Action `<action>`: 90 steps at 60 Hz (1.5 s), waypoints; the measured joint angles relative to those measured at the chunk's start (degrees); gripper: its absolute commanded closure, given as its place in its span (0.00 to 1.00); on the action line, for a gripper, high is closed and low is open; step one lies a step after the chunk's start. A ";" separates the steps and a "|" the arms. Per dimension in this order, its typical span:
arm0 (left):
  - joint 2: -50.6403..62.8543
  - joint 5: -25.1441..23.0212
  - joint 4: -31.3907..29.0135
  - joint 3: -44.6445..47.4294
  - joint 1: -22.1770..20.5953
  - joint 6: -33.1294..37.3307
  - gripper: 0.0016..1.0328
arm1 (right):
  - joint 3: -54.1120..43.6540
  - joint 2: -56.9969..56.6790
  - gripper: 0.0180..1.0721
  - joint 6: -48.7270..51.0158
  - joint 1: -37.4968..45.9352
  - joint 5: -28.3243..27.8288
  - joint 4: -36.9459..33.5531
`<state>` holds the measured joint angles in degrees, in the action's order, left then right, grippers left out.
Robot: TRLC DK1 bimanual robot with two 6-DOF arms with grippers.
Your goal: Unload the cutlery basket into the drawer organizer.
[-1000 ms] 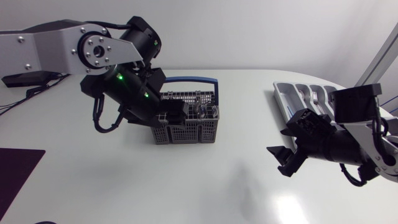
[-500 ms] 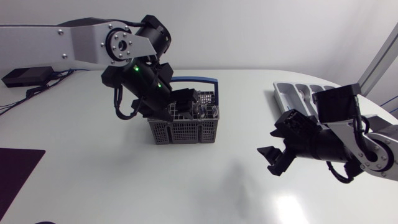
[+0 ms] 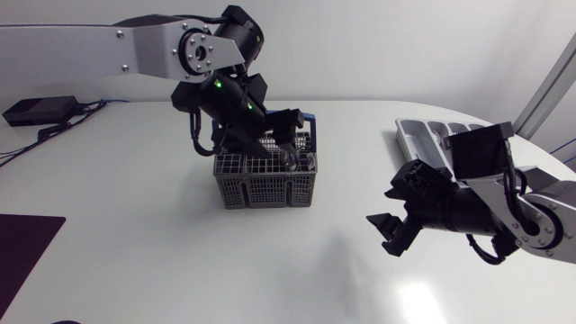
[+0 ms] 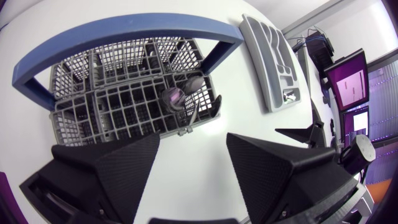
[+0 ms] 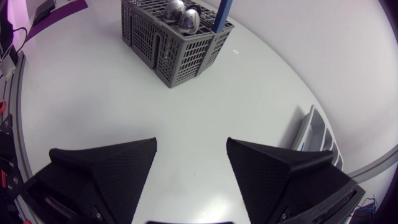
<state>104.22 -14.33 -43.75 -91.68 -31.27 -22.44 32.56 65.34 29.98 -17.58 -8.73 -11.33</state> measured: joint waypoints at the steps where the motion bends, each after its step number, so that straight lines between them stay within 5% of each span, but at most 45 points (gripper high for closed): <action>1: 0.28 0.00 0.17 -0.22 0.00 0.17 0.27 | 0.02 0.00 0.22 0.00 -0.04 -0.02 0.00; 21: 3.82 0.00 1.40 -1.40 -0.02 4.15 0.27 | 0.00 0.00 0.22 0.02 -0.70 -0.20 0.59; 29: 4.39 0.00 2.67 -1.62 0.09 6.05 0.43 | 0.00 0.00 0.22 0.02 -0.70 -0.20 1.09; 63: 4.70 -2.58 3.85 -1.62 0.39 9.68 0.59 | -0.42 0.11 0.22 0.04 -0.70 -0.42 1.77; 90: 7.28 -3.02 5.01 -2.19 0.39 10.71 0.59 | -0.70 0.15 0.21 0.17 -0.74 -0.42 2.23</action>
<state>111.50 -17.34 -38.74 -93.86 -30.87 -11.73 31.86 65.49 30.15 -18.33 -9.15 -9.10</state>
